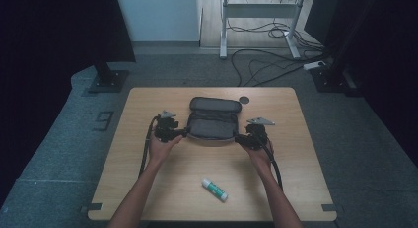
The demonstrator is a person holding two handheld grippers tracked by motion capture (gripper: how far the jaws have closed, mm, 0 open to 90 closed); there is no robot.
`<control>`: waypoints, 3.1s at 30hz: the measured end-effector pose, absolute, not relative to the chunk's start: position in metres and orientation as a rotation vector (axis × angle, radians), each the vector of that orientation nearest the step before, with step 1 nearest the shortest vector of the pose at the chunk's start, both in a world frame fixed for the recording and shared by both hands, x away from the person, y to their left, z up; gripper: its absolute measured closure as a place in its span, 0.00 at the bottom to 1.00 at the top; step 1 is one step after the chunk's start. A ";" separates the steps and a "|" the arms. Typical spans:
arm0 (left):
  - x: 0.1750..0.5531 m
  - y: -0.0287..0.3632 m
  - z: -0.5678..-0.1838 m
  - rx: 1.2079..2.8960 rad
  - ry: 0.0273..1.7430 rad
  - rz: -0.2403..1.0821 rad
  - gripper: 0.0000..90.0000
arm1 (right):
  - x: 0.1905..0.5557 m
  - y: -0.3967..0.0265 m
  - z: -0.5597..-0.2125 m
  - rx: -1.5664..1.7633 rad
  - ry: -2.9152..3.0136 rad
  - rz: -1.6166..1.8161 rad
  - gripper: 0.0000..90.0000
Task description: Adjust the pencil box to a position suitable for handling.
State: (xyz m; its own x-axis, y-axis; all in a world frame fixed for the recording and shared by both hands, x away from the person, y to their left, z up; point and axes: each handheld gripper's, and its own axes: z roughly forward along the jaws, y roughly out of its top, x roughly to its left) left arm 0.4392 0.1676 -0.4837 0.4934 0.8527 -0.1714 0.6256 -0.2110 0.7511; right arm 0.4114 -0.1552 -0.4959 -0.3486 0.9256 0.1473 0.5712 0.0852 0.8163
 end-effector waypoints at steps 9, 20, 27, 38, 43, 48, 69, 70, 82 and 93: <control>0.451 0.160 -0.496 1.949 1.251 0.362 0.42 | 0.420 -0.152 -0.501 1.484 1.965 1.149 0.40; 0.464 0.157 -0.514 1.945 1.301 0.369 0.44 | 0.440 -0.142 -0.510 1.506 1.993 1.094 0.45; 0.468 0.155 -0.522 1.954 1.319 0.358 0.45 | 0.448 -0.140 -0.524 1.546 2.010 1.052 0.49; 0.472 0.158 -0.531 1.960 1.333 0.335 0.59 | 0.452 -0.136 -0.538 1.572 2.042 1.024 0.61; 0.473 0.157 -0.534 1.957 1.327 0.316 0.68 | 0.452 -0.135 -0.538 1.562 2.050 1.004 0.64; 0.472 0.155 -0.534 1.962 1.333 0.333 0.73 | 0.451 -0.134 -0.538 1.550 2.048 0.965 0.73; 0.471 0.157 -0.531 1.961 1.318 0.336 0.95 | 0.444 -0.132 -0.534 1.506 2.001 0.977 0.94; 0.471 0.157 -0.530 1.961 1.314 0.334 0.95 | 0.443 -0.132 -0.534 1.504 2.003 0.981 0.94; 0.457 0.154 -0.505 1.925 1.233 0.348 0.96 | 0.427 -0.143 -0.513 1.453 1.940 1.068 0.95; 0.448 0.160 -0.487 1.896 1.204 0.358 0.96 | 0.417 -0.141 -0.497 1.404 1.909 1.113 0.95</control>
